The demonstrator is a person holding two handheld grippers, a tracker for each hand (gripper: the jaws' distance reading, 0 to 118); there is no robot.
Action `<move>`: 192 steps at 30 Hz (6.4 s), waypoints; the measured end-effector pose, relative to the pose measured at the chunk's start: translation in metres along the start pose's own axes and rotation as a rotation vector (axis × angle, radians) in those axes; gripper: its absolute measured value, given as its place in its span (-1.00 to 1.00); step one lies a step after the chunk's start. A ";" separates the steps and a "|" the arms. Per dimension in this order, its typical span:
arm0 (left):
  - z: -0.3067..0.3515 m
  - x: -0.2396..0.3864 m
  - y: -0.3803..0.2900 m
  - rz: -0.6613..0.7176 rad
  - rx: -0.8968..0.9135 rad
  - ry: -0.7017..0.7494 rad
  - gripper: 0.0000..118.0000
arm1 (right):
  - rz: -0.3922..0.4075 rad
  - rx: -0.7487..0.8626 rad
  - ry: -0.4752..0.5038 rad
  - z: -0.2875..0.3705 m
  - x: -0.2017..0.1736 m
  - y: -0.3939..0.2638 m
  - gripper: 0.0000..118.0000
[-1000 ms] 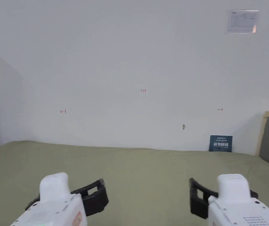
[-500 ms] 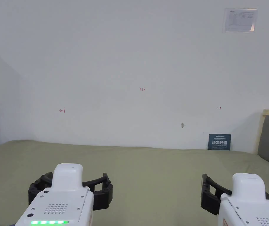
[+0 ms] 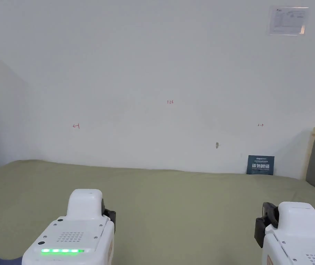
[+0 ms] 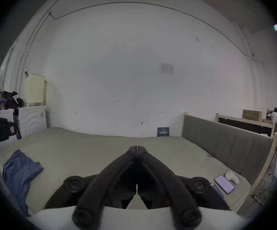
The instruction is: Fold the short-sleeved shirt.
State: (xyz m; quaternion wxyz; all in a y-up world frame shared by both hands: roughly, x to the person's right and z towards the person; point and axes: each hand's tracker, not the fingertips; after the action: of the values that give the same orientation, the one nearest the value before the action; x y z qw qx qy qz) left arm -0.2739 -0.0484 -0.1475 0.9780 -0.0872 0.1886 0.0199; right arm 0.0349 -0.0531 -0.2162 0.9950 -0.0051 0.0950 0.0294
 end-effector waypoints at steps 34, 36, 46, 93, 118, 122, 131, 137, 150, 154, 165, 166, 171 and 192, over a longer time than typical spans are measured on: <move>0.115 -0.269 -0.018 0.018 -0.077 0.643 -1.00 | -0.027 -0.086 0.687 -0.027 -0.293 -0.015 -0.99; 0.106 -0.273 -0.023 0.018 -0.092 0.643 -1.00 | -0.023 -0.099 0.689 -0.034 -0.294 -0.019 -0.99; 0.007 -0.294 -0.056 0.072 -0.220 0.514 -1.00 | 0.015 -0.185 0.650 -0.071 -0.298 -0.061 -0.99; -0.212 0.131 -0.023 -0.097 -0.563 -0.405 -0.98 | 0.037 -0.322 0.038 0.038 0.046 -0.094 -0.99; -0.188 0.215 -0.101 -0.120 -0.519 -0.469 0.74 | -0.049 -0.382 -0.064 0.016 0.082 -0.113 -0.99; -0.083 0.124 -0.061 -0.045 -0.270 -0.297 -1.00 | -0.056 -0.324 -0.032 0.033 0.066 -0.094 -0.99; 0.058 -0.020 -0.053 0.116 -0.131 -0.058 -1.00 | -0.074 -0.248 0.045 0.059 0.022 -0.070 -0.99; 0.068 -0.045 -0.063 0.127 -0.162 0.037 -1.00 | -0.074 -0.245 0.092 0.059 0.000 -0.067 -0.99; -0.088 -0.089 -0.123 0.016 -0.638 -0.037 -1.00 | -0.093 -0.372 0.139 0.033 -0.006 -0.098 -0.99; -0.148 -0.107 -0.177 0.106 -0.779 -0.084 -1.00 | -0.072 -0.423 0.128 0.016 -0.005 -0.112 -0.99; -0.213 -0.092 -0.222 -0.002 -0.929 -0.039 0.81 | -0.036 -0.507 0.131 -0.010 -0.006 -0.132 -0.99; -0.214 -0.088 -0.227 0.000 -0.936 -0.049 0.77 | -0.036 -0.511 0.132 -0.011 -0.005 -0.133 -0.99; -0.198 -0.084 -0.212 -0.041 -0.890 -0.063 -0.27 | -0.049 -0.536 0.107 -0.025 0.008 -0.131 -0.99; -0.194 -0.085 -0.215 0.024 -0.887 -0.124 -0.98 | -0.166 -0.971 0.241 -0.300 0.125 -0.206 0.38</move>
State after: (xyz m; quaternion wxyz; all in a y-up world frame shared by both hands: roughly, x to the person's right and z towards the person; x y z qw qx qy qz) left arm -0.4079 -0.2955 -0.2584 0.8552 -0.4945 0.1038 0.1152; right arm 0.1134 -0.2557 -0.5336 0.8590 -0.4779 0.1837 -0.0096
